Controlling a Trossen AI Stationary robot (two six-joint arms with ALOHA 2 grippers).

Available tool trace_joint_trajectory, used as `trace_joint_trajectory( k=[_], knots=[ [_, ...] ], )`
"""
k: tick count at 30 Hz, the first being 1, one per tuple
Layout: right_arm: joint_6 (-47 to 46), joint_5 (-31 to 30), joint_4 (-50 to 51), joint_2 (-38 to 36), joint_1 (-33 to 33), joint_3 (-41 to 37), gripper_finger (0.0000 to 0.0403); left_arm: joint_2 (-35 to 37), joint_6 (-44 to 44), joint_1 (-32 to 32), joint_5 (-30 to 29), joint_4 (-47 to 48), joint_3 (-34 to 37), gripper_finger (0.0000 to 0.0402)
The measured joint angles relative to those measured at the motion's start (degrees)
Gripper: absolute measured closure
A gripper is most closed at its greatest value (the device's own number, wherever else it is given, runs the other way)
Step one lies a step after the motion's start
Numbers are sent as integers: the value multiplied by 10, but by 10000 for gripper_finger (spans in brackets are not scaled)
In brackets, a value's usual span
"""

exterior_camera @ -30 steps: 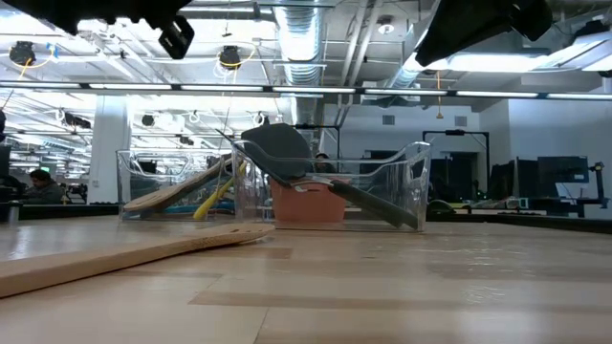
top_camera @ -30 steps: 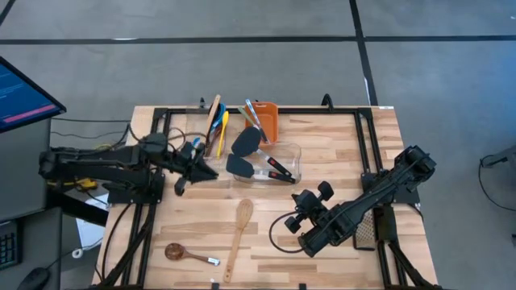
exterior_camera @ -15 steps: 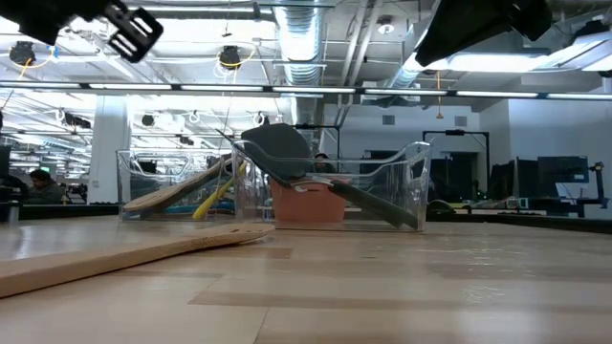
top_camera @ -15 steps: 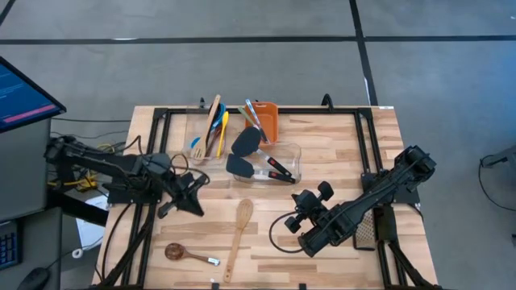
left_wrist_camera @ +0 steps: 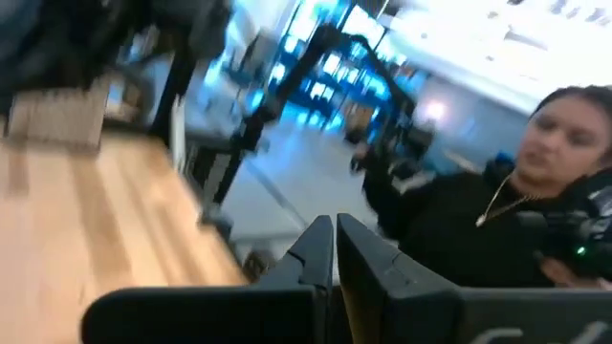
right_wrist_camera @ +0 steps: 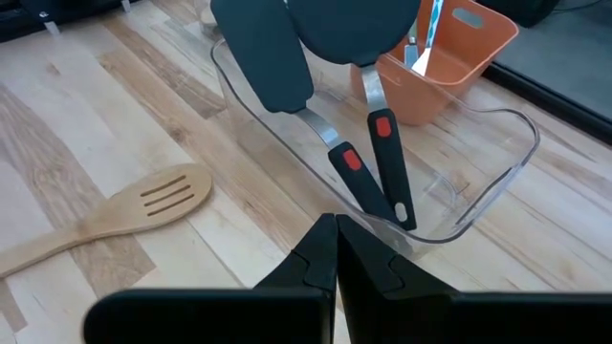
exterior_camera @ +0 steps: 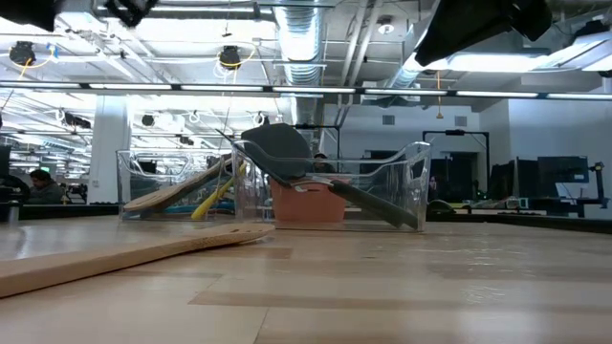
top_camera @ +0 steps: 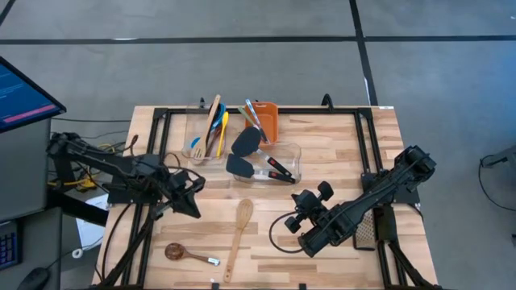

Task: Pick & Place Kitchen Items
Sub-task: Put the dark brown wooden spoon into the top transparent bin

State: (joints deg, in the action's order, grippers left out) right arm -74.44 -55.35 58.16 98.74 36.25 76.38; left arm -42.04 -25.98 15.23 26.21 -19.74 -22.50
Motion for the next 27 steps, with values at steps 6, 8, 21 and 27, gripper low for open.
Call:
trace_joint_trajectory(
  k=[6, 8, 21, 27],
  knots=[
    [0, 0, -9, 0, 1, 0, 403, -1, 1, 49, -35, -56, -5, 399],
    [0, 0, -16, 0, 2, 0, 403, -9, 17, 71, -64, -56, -19, 399],
    [0, 0, -72, 0, 1, -26, 403, -184, 119, 194, -165, 98, -218, 399],
    [0, 15, -159, 0, 2, -85, 403, -221, 113, 271, -316, 270, -308, 399]
  ],
)
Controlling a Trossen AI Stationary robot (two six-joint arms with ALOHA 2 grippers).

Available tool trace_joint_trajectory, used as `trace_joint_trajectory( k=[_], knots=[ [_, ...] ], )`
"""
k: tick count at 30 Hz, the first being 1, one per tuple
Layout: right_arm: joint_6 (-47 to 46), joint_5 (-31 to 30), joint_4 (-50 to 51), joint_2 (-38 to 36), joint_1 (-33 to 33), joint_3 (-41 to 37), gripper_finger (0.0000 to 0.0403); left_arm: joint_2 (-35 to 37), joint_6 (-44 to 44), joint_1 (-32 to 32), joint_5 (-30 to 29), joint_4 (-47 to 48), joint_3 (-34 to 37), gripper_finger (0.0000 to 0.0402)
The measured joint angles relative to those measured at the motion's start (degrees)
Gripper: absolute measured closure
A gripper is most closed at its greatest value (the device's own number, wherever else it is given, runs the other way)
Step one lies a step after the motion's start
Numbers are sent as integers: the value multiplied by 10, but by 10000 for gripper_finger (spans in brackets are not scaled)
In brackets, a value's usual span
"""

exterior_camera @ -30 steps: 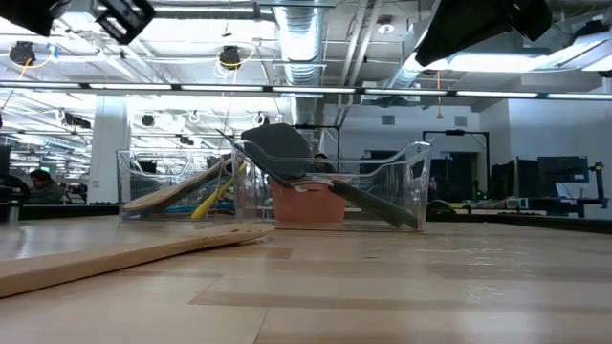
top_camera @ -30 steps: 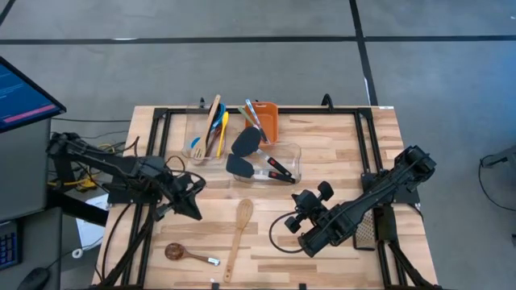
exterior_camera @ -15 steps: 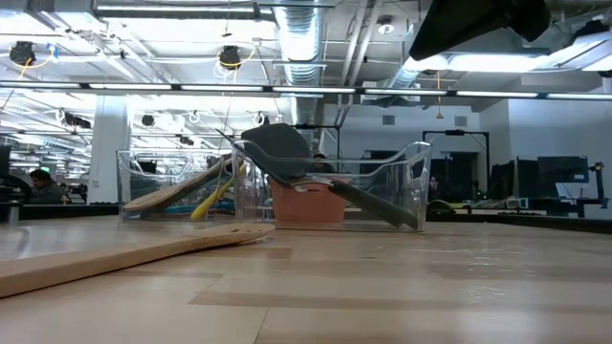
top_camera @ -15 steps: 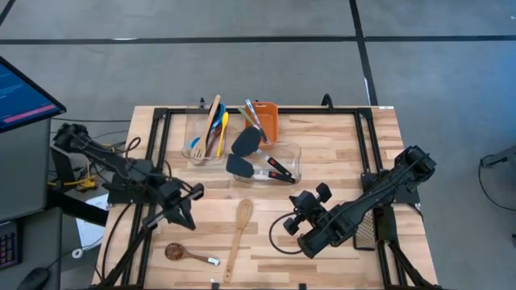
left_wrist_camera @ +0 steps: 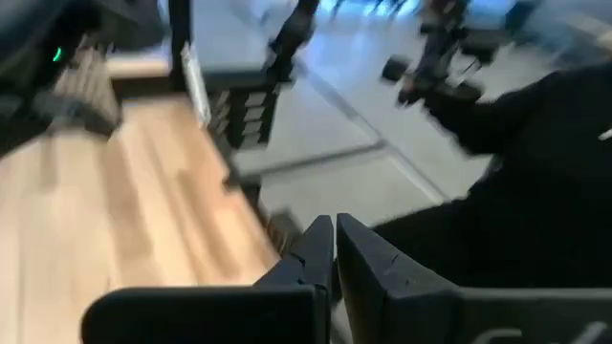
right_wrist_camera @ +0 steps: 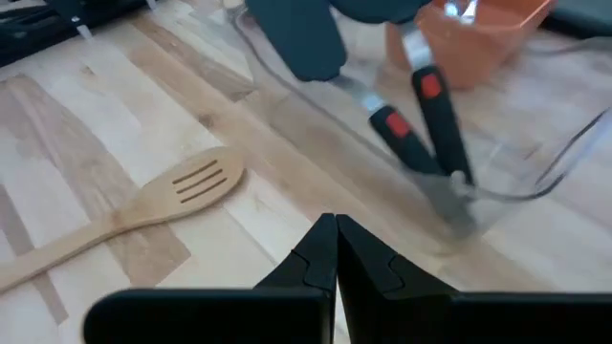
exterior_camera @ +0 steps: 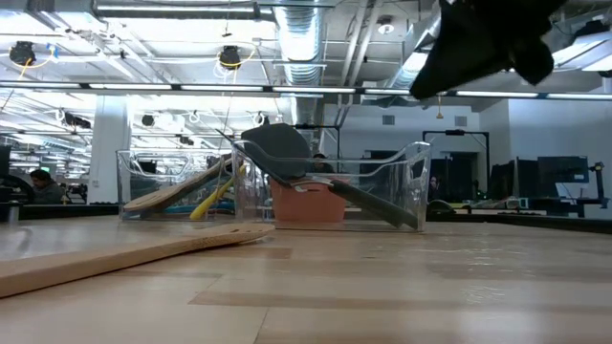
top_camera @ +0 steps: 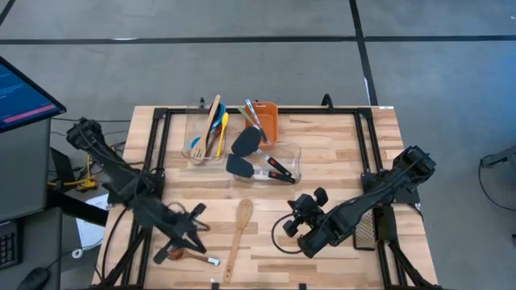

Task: Pick & Place Kitchen Items
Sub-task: Put the dark brown wooden spoon into the top transparent bin

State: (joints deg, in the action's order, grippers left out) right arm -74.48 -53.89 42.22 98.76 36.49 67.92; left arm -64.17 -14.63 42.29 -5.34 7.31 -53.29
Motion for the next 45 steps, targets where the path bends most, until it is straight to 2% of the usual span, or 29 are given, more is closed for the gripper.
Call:
trace_joint_trajectory(
  k=[7, 11, 13, 17, 26, 39, 45],
  knots=[
    [0, 5, -122, 0, 3, -65, 403, -7, -88, 121, -112, 95, -11, 399],
    [0, 10, -146, 0, 3, -74, 403, -28, -159, 184, -177, 157, -11, 399],
    [0, 11, -153, 0, 3, -73, 403, -50, -199, 202, -188, 182, -11, 399],
    [1, 12, -174, 0, 2, -73, 403, -112, -263, 213, -175, 208, -11, 399],
    [45, 12, -221, 0, -3, -73, 403, -230, -306, 187, -92, 218, -10, 399],
    [45, 15, -232, 0, -3, -73, 403, -260, -311, 141, -45, 238, -10, 397],
    [45, 16, -233, 0, -3, -73, 403, -260, -308, 145, -42, 236, 1, 361]
  ],
)
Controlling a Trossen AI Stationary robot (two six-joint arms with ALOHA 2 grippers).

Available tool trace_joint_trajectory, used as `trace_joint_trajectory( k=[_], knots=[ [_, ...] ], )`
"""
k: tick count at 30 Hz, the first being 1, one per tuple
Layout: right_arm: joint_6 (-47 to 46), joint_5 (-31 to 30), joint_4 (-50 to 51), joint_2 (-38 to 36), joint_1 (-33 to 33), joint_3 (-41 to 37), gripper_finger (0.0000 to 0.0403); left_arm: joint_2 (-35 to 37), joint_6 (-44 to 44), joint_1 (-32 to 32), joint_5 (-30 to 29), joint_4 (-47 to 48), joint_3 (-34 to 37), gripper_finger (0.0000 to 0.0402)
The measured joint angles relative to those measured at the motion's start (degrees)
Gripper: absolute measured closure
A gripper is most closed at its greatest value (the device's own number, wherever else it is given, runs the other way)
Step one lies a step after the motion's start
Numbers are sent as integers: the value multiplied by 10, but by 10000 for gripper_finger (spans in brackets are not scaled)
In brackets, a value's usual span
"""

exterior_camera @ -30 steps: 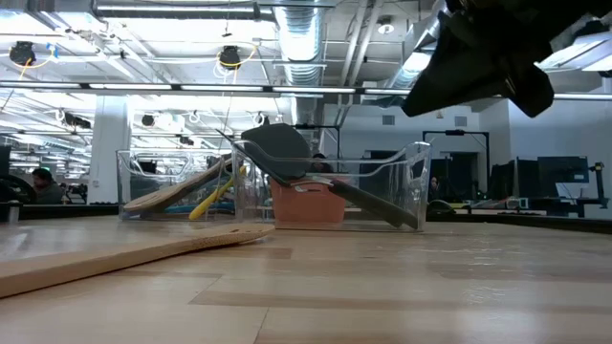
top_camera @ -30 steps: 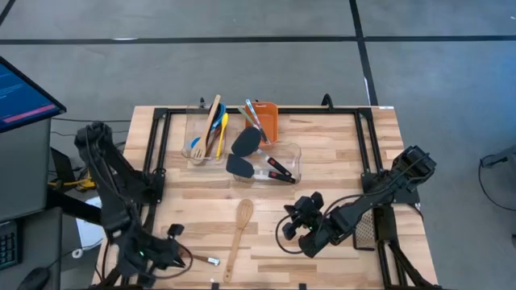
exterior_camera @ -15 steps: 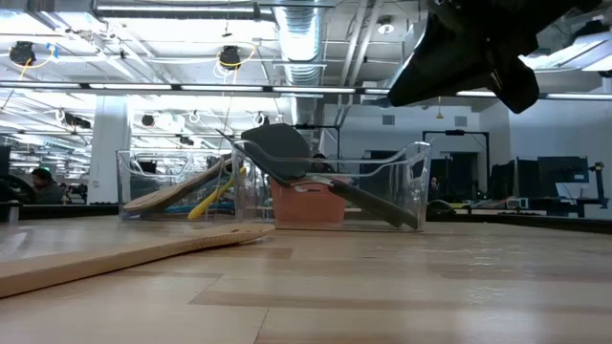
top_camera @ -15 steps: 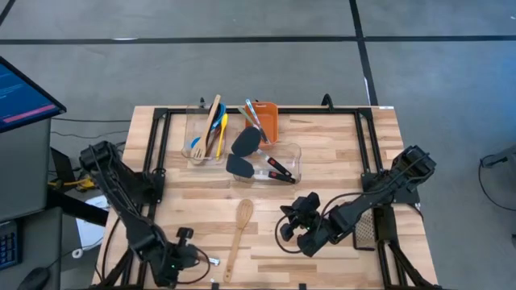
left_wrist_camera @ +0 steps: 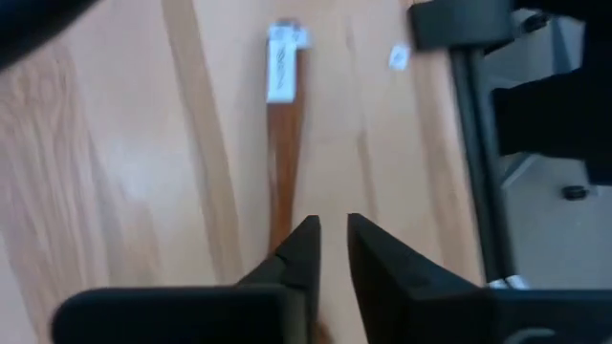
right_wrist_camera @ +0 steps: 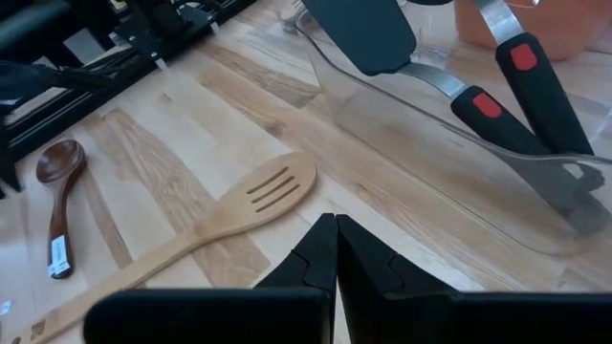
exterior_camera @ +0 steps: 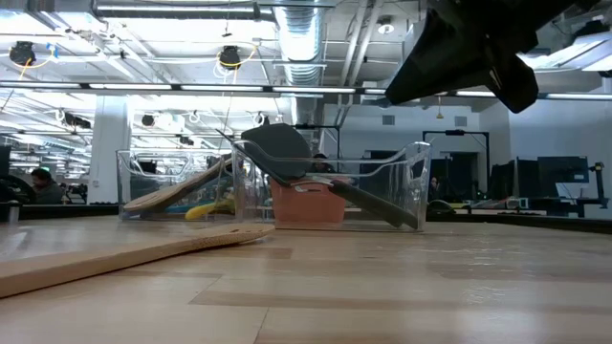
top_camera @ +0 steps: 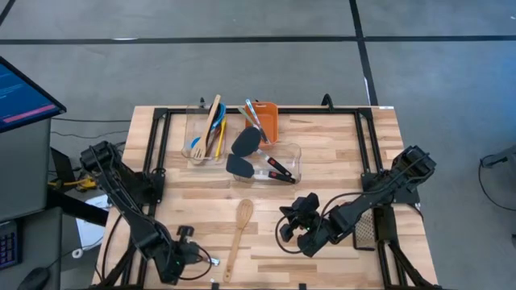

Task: Pick & Place Kitchen Items
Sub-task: Put the dark brown wooden spoon into the top transparent bin

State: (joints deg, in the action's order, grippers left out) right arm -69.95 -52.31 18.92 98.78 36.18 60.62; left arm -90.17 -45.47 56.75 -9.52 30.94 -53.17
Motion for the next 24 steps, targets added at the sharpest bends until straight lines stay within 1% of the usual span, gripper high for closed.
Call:
trace_joint_trajectory(
  k=[7, 13, 18, 24],
  knots=[
    [0, 0, -8, 0, 0, 0, 403, 0, 0, 2, 5, -12, 31, 297],
    [0, 13, -11, 0, -1, 0, 403, 0, 1, -6, -6, -73, 58, 254],
    [0, 13, -12, 0, -1, 0, 403, 0, 1, -6, -16, -87, 78, 234],
    [0, 13, -13, 0, -1, 0, 403, 0, 0, -6, -28, -132, 105, 231]
  ],
)
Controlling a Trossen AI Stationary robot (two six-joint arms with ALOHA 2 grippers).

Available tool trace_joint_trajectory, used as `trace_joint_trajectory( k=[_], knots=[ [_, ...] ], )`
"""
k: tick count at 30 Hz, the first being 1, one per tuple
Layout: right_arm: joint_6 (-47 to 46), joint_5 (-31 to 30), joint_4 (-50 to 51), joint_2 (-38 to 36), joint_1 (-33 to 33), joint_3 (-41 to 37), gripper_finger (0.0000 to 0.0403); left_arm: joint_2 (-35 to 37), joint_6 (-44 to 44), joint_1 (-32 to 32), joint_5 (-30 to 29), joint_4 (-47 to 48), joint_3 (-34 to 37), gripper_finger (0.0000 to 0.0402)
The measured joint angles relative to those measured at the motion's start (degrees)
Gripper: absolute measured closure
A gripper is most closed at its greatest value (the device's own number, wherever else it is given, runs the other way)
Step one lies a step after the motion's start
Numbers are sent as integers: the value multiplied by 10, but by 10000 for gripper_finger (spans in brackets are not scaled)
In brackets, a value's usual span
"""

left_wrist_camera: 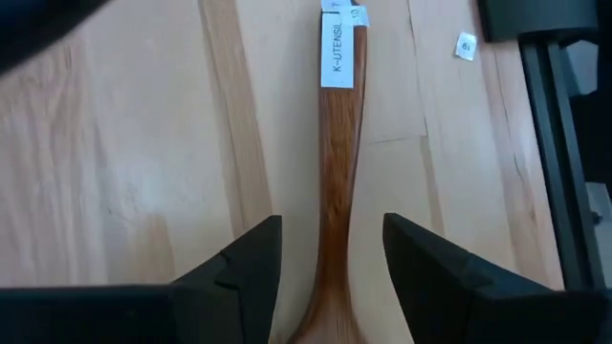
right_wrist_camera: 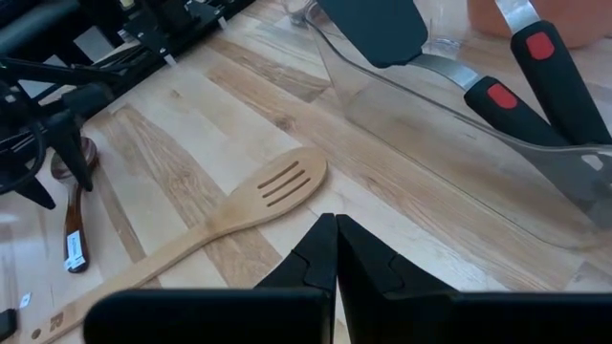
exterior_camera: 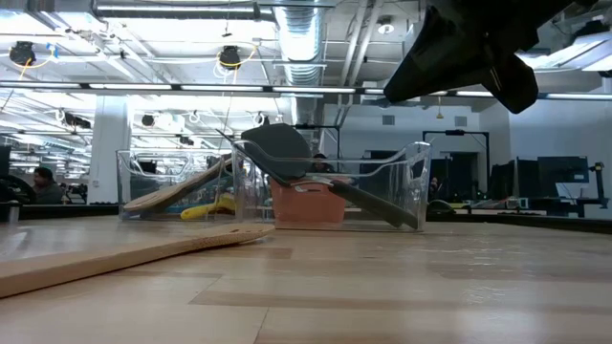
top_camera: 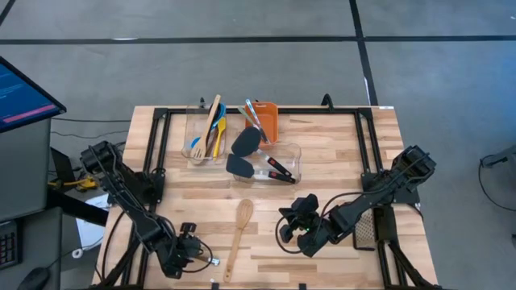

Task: Pick & Place Kitchen Items
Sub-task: Put the dark brown wooden spoon into the top transparent bin

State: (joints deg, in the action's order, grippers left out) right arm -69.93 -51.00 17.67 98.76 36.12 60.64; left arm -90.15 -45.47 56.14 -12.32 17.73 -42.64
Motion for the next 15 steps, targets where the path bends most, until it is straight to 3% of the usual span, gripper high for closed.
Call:
trace_joint_trajectory(
  k=[7, 15],
  knots=[
    [0, 0, 0, 0, 0, 0, 403, 0, 0, 0, -19, -79, 39, 231],
    [0, 0, 0, 0, 0, 0, 403, 2, -19, 0, -34, -106, 70, 231]
  ],
)
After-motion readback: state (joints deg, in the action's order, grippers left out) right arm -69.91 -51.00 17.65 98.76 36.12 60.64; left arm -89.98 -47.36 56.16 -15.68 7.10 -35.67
